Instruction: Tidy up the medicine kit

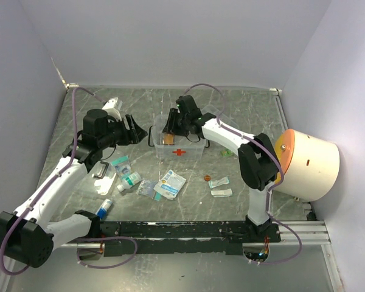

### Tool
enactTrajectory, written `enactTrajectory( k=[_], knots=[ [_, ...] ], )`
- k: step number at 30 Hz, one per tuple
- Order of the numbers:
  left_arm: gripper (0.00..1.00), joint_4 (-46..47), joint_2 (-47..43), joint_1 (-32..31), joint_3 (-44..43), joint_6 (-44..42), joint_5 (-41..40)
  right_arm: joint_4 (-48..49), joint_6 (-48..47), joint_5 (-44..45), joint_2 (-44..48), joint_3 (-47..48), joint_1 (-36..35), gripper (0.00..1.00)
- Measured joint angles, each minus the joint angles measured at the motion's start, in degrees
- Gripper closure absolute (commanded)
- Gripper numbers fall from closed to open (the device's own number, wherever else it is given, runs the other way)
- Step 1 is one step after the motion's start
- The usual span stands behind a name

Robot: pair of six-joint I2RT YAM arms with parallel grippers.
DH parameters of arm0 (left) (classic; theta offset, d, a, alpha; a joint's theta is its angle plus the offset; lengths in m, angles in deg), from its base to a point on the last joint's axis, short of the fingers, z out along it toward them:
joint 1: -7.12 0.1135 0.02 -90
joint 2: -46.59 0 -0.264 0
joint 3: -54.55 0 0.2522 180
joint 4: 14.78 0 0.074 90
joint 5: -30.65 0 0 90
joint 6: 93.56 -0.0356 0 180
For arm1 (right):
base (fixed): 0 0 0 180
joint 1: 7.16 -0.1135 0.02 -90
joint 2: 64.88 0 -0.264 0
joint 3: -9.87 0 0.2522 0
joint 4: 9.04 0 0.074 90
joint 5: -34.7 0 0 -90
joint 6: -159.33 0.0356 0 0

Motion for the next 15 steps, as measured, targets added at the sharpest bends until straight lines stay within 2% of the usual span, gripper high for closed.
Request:
enactTrajectory(
  k=[15],
  knots=[
    [0.25, -1.7, 0.0, 0.0, 0.0, 0.1, -1.6, -0.5, 4.7, -4.3, -2.0, -0.2, -0.9, 0.66]
  ],
)
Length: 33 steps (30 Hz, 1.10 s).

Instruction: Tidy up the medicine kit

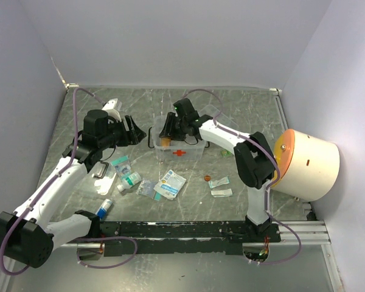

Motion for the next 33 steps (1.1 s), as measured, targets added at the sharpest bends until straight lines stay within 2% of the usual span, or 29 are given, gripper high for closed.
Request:
enactTrajectory(
  k=[2, 6, 13, 18, 21, 26, 28, 33],
  knots=[
    [0.25, 0.0, 0.0, 0.0, 0.0, 0.0, 0.0, 0.2, 0.2, -0.4, -0.7, 0.0, 0.0, 0.66],
    [0.25, -0.1, 0.0, 0.0, 0.0, 0.0, -0.4, 0.3, 0.6, -1.3, -2.3, 0.0, 0.0, 0.53],
    [0.24, -0.5, 0.0, 0.0, -0.1, -0.2, -0.6, 1.3, 1.3, -4.1, -4.7, 0.0, 0.0, 0.47],
    [0.25, -0.8, -0.7, 0.1, -0.1, -0.3, -1.3, 1.4, 1.8, -5.4, -5.0, 0.0, 0.0, 0.40],
    [0.25, -0.8, -0.9, 0.2, -0.1, -0.3, -1.3, 1.7, 1.6, -5.8, -5.0, 0.0, 0.0, 0.41],
    [0.25, -0.8, -0.9, 0.7, -0.1, -0.3, -1.3, 1.4, 0.3, -6.4, -6.0, 0.7, -0.1, 0.62],
    [0.25, -0.8, -0.9, 0.9, -0.1, -0.2, -1.3, 1.4, -0.3, -6.4, -6.4, 0.7, -0.2, 0.67],
    [0.25, -0.8, -1.0, 1.1, -0.1, -0.3, -1.3, 1.1, -0.5, -7.1, -6.5, 0.9, -0.2, 0.62]
  ],
)
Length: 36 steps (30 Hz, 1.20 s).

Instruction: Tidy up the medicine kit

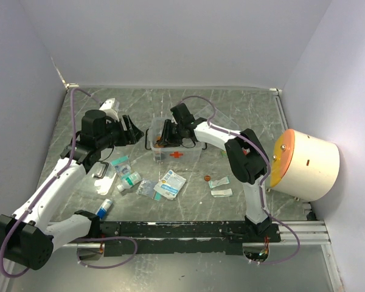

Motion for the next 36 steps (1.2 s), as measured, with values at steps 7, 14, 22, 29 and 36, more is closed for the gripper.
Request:
enactTrajectory(
  k=[7, 14, 22, 29, 36],
  knots=[
    [0.25, -0.1, 0.0, 0.1, 0.0, 0.0, -0.3, -2.1, -0.9, 1.2, 0.1, 1.6, -0.2, 0.44],
    [0.24, -4.1, -0.7, 0.1, -1.8, -0.3, -5.3, -3.4, -5.0, 6.4, 7.7, 2.0, -0.5, 0.42],
    [0.24, -7.2, -10.9, 0.2, -8.4, -2.8, -15.1, 4.4, -16.1, 4.9, 25.8, -7.1, -0.8, 0.34],
    [0.22, -2.1, -20.9, 0.2, -10.9, -7.9, -13.2, 9.1, -23.5, 2.5, 29.2, -12.9, -8.1, 0.31],
    [0.21, 0.9, -24.4, 0.2, -13.7, -11.3, -13.3, 7.4, -35.1, 5.3, 24.6, -10.5, -21.7, 0.34]
  ],
)
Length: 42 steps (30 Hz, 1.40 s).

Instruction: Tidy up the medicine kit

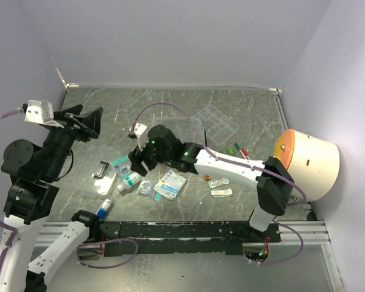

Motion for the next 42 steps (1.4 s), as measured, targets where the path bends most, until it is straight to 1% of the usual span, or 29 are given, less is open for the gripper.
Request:
enactTrajectory(
  k=[2, 5, 8, 10, 14, 16, 19, 25, 31, 37, 40, 42],
  knots=[
    [0.21, 0.0, -0.6, 0.0, -0.1, -0.9, -0.9, -0.4, -3.1, 1.6, -1.7, 0.2, -2.7, 0.34],
    [0.21, 0.0, -1.0, 0.0, -0.2, -1.6, -2.9, -1.3, -7.3, 3.8, -4.0, 0.2, -5.2, 0.39],
    [0.21, 0.2, -1.3, 0.0, -0.1, -1.7, -5.3, -1.7, -10.4, 4.2, -5.8, 0.3, -6.2, 0.45],
    [0.22, 1.6, -2.0, 0.0, 1.3, -1.4, -6.7, -2.1, -12.2, 3.7, -7.2, 0.7, -6.5, 0.45],
    [0.23, 2.8, -3.0, 0.0, 5.5, -0.2, -8.5, -2.2, -15.0, 3.3, -10.8, 2.4, -7.1, 0.45],
    [0.22, 2.6, -2.6, 0.0, 6.3, 0.4, -9.1, -2.2, -16.0, 3.3, -12.2, 3.1, -7.5, 0.40],
    [0.21, 2.6, -2.3, 0.0, 7.2, 0.8, -9.9, -2.6, -17.9, 2.4, -14.7, 4.9, -8.0, 0.36],
    [0.20, 3.4, -3.3, 0.0, 8.1, 0.8, -10.8, -5.9, -22.9, 0.6, -22.3, 14.1, -8.2, 0.32],
    [0.19, 3.6, -3.5, 0.0, 8.1, 0.4, -11.1, -11.8, -26.2, -2.4, -27.7, 18.3, -8.2, 0.32],
    [0.17, 3.8, -3.5, 0.0, 8.5, 0.3, -11.1, -16.3, -28.5, -3.7, -29.5, 20.4, -8.2, 0.33],
    [0.17, 3.8, -3.5, 0.0, 9.1, 0.4, -10.9, -18.6, -29.9, -3.5, -30.1, 21.1, -8.2, 0.37],
    [0.17, 3.7, -3.5, 0.0, 9.3, 0.4, -10.9, -19.9, -30.7, -2.8, -30.1, 21.1, -8.2, 0.42]
  ],
)
